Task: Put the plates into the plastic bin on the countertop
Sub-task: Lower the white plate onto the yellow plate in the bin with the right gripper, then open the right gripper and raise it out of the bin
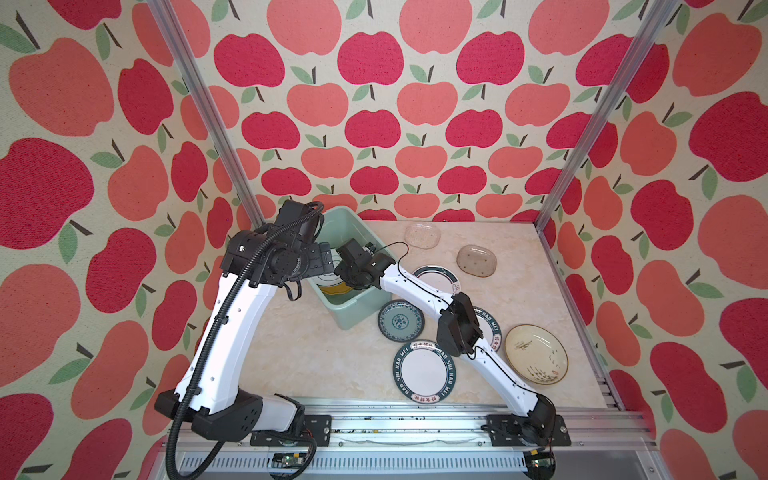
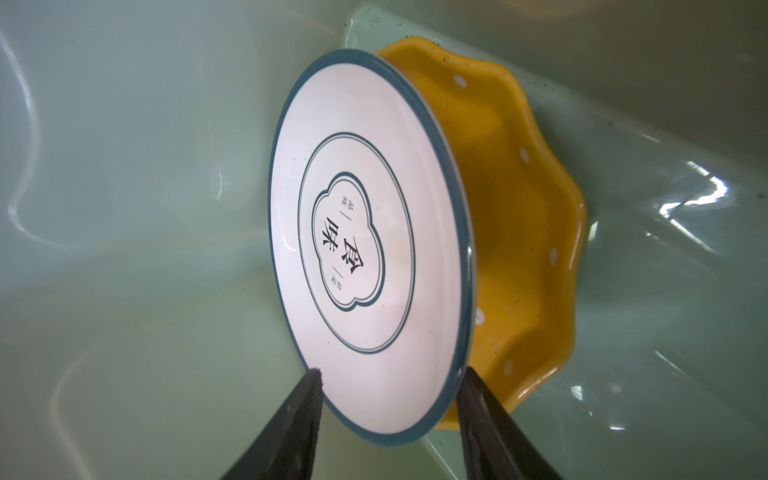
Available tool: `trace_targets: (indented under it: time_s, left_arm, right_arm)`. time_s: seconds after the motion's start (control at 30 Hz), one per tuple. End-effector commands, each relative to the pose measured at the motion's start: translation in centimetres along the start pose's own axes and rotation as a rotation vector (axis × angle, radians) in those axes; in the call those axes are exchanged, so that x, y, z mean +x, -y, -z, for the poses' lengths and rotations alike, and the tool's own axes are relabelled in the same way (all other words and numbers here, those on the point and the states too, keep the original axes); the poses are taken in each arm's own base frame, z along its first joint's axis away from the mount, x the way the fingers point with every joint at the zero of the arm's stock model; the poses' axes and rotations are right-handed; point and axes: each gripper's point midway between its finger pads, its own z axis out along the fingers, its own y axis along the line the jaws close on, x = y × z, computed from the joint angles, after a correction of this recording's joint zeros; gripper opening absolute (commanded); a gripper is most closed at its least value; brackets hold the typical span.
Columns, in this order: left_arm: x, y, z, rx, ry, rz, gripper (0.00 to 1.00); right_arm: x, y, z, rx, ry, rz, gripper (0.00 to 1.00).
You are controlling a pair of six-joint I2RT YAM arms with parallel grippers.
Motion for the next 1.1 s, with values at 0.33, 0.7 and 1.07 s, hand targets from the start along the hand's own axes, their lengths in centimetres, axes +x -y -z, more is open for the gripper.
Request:
trace_targets:
  time_s: [0.33,0.7,1.07]
  left_arm:
    - [-0.1,-2.2,5.1,0.049,0.105,0.041,0.99]
    - [0.3,-1.7,11.3,0.293,0.202,0.130,0.99]
    - [-0.1,4.3,14.2,0.652,0.112,0.209,1.00]
  right_arm:
    - [-2.3,-9.2,11.1,-0.265,0.050,0.289,0.99]
    - [-3.4,-12.8,23.2,-0.338,0.183,0.593,0.99]
    - [-7.7,-5.3,36.4,-0.369,0.184,0.809,0.92]
